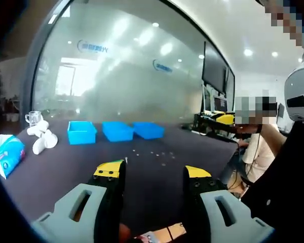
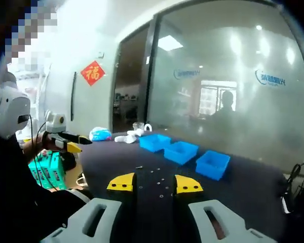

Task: Sort the screws, nuts, and washers into the corresponding bins

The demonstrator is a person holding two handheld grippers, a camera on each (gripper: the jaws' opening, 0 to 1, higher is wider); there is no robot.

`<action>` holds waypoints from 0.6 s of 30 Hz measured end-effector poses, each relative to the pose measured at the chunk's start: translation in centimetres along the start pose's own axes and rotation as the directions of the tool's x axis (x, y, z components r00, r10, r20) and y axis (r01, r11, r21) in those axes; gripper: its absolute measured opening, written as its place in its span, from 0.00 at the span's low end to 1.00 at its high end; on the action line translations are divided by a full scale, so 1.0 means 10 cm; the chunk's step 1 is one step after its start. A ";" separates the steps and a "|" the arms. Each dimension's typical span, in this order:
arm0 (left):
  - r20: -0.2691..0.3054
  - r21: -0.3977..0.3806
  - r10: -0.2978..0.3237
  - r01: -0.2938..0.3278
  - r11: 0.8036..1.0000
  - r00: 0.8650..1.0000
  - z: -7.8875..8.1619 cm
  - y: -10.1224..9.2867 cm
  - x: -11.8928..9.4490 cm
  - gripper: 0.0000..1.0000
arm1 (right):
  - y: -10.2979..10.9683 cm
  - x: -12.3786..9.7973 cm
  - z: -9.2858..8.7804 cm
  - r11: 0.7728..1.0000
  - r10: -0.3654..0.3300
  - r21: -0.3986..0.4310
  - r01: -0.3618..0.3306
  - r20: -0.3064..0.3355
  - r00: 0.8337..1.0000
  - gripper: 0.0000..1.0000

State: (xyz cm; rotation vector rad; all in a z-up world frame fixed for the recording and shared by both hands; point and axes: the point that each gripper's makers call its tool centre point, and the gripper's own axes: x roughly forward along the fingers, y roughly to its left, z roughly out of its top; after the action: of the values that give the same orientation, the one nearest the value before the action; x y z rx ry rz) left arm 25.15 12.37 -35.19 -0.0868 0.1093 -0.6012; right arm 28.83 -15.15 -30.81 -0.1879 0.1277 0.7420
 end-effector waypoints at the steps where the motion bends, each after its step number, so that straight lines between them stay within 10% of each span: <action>1: 0.002 0.001 0.000 0.000 1.000 1.000 0.00 0.00 0.00 0.43 | 0.02 -0.01 -0.02 1.000 0.008 -0.002 -0.008 -0.010 1.000 0.25; 18: -0.002 0.019 0.015 -0.015 1.000 1.000 -0.01 0.01 -0.03 0.43 | 0.04 0.07 -0.18 0.990 0.097 -0.084 -0.110 -0.139 0.985 0.27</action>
State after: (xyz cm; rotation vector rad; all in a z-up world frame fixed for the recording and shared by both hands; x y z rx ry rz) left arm 24.91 12.64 -35.32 -0.0675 0.1061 -0.5871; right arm 28.98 -14.72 -32.79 -0.3213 0.2338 0.8396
